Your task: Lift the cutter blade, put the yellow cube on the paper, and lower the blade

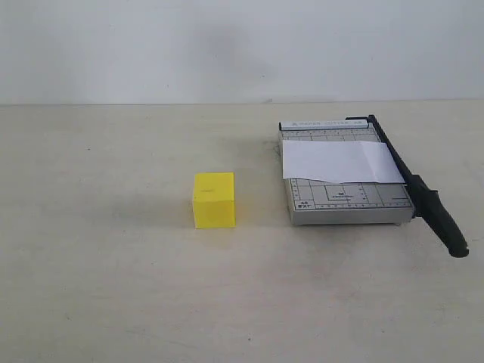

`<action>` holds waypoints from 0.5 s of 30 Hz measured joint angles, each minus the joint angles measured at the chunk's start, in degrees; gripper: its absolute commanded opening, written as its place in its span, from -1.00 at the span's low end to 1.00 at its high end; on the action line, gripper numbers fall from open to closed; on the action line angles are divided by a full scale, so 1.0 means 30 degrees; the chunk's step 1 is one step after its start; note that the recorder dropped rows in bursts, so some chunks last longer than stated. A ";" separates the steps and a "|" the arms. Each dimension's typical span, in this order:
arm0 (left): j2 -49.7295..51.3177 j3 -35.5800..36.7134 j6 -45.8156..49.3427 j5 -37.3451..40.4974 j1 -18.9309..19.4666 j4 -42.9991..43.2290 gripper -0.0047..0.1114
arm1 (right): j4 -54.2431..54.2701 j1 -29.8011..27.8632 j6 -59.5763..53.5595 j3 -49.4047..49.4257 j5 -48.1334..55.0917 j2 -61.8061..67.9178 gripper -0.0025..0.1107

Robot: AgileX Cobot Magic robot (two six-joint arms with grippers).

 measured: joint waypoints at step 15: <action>0.0000 0.0000 0.0000 0.0000 0.0000 0.0000 -0.84 | -0.0926 0.0000 -0.0633 0.0000 -0.1967 0.0000 -0.96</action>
